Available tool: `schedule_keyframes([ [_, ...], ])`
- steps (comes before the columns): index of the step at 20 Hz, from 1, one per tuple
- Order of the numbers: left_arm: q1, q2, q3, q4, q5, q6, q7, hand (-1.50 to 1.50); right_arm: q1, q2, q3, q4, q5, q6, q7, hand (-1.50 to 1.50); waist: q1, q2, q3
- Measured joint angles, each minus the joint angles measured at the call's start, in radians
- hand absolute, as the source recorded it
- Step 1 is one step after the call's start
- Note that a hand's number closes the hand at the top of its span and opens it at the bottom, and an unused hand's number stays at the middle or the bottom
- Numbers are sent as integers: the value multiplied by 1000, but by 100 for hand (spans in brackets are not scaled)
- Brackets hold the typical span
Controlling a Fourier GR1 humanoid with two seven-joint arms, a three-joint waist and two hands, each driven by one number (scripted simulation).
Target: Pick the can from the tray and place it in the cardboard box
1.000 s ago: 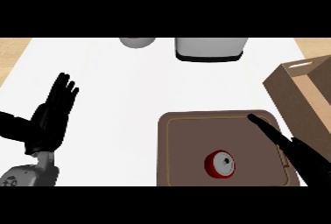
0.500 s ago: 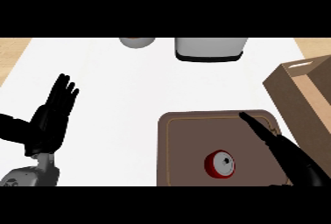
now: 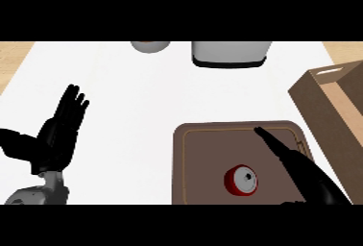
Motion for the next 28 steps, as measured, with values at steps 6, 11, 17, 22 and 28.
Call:
schedule_keyframes([
  [6,-15,-1,27,-21,-11,-18,39,0,17,37,10,39,78,-1,-40,-150,0,0,0],
  [11,-2,-24,28,-37,-31,-22,37,0,24,68,20,86,122,-3,-80,-150,0,0,0],
  [17,-18,-42,41,-8,-45,-34,17,0,30,92,18,132,152,3,-123,-150,-1,0,0],
  [22,-31,-49,53,19,-51,-49,9,0,29,116,22,150,175,7,-128,-150,-1,0,0],
  [28,-40,-49,68,4,-49,-58,36,0,12,139,26,187,204,16,-128,-150,0,0,0],
])
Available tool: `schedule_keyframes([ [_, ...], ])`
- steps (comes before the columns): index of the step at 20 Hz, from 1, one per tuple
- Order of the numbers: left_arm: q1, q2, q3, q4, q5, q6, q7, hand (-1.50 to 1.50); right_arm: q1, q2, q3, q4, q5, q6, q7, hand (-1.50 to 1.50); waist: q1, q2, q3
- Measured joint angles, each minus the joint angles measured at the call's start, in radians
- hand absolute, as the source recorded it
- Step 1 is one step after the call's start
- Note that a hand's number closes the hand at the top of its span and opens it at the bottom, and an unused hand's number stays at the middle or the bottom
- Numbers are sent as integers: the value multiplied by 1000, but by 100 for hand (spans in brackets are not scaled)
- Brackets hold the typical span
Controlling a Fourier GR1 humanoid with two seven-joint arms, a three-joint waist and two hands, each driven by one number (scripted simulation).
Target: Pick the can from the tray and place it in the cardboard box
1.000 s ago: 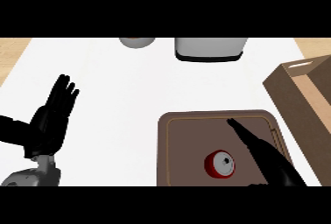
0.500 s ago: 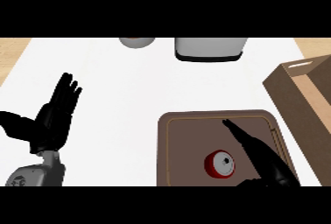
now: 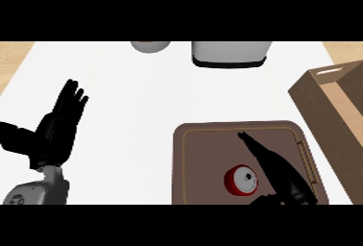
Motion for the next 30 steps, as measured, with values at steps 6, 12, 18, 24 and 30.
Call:
schedule_keyframes([
  [6,9,-12,3,-2,-13,-3,-4,0,24,0,6,21,35,-13,-58,-150,0,0,0],
  [12,11,-7,19,1,-10,-21,-10,0,12,6,21,53,80,-33,-114,150,0,0,0],
  [18,20,-8,25,-1,-7,-33,-13,0,12,-14,49,70,169,-93,-198,150,0,-1,0],
  [24,14,-4,35,-6,-7,-32,2,0,-9,-5,98,57,293,-155,-193,150,1,-1,0],
  [30,11,-17,19,-3,-22,-24,-3,0,-97,75,312,137,579,-230,-86,150,7,-3,-2],
])
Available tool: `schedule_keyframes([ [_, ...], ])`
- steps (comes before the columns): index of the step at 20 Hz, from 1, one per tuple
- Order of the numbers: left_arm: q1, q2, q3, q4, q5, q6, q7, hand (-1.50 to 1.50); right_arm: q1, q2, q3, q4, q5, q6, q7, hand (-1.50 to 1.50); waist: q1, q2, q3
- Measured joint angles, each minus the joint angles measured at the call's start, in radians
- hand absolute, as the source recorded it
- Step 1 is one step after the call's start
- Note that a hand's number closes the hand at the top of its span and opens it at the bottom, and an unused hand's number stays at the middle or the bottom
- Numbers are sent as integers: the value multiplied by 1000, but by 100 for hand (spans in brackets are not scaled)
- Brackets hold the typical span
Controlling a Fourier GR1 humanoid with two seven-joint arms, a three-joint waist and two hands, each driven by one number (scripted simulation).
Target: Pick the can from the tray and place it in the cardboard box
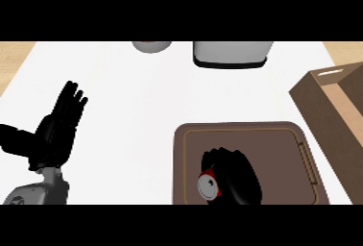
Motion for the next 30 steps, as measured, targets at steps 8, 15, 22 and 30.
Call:
schedule_keyframes([
  [8,-6,2,5,-5,2,0,18,0,-56,50,163,-137,181,102,108,150,-7,1,1],
  [15,4,-5,-1,-12,-6,2,10,0,-109,65,187,-347,182,84,286,150,-9,0,2],
  [22,-5,-6,0,-21,-7,8,24,0,-188,66,24,-511,224,113,401,150,-10,1,2],
  [30,-6,-5,0,-39,-8,8,44,0,-240,5,-335,-564,72,202,343,150,-6,3,2],
])
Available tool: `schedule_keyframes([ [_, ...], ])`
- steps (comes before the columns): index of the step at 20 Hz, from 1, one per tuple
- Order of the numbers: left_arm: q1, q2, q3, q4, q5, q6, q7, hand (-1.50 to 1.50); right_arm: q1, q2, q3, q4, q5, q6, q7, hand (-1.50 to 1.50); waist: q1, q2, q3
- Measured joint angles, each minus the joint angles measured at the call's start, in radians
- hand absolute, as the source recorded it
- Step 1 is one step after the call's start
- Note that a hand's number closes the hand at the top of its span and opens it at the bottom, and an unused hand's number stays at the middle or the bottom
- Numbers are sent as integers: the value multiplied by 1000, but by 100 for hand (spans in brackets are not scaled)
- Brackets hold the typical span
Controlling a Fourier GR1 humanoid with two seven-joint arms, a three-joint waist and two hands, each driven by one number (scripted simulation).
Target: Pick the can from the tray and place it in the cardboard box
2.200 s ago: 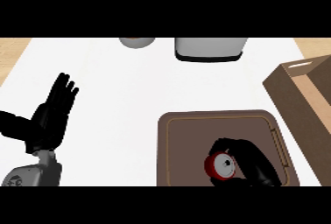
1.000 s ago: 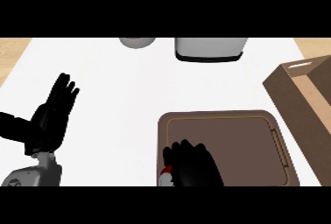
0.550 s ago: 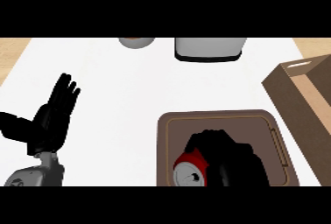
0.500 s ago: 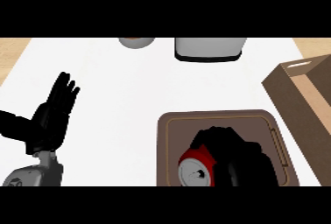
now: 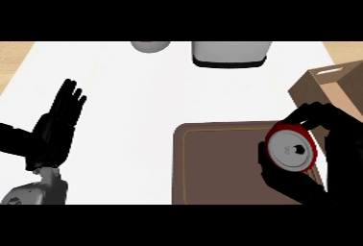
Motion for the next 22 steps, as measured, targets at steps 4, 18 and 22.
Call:
schedule_keyframes([
  [4,-1,-3,4,27,-1,-6,-26,0,12,-56,-171,68,-81,-46,-95,150,0,1,0],
  [18,-1,-1,17,42,3,-17,-44,0,-46,-317,-509,569,-146,-244,-447,150,5,2,0],
  [22,-8,-7,10,51,-5,-14,-50,0,-42,-370,-482,724,-86,-214,-480,150,11,5,0],
])
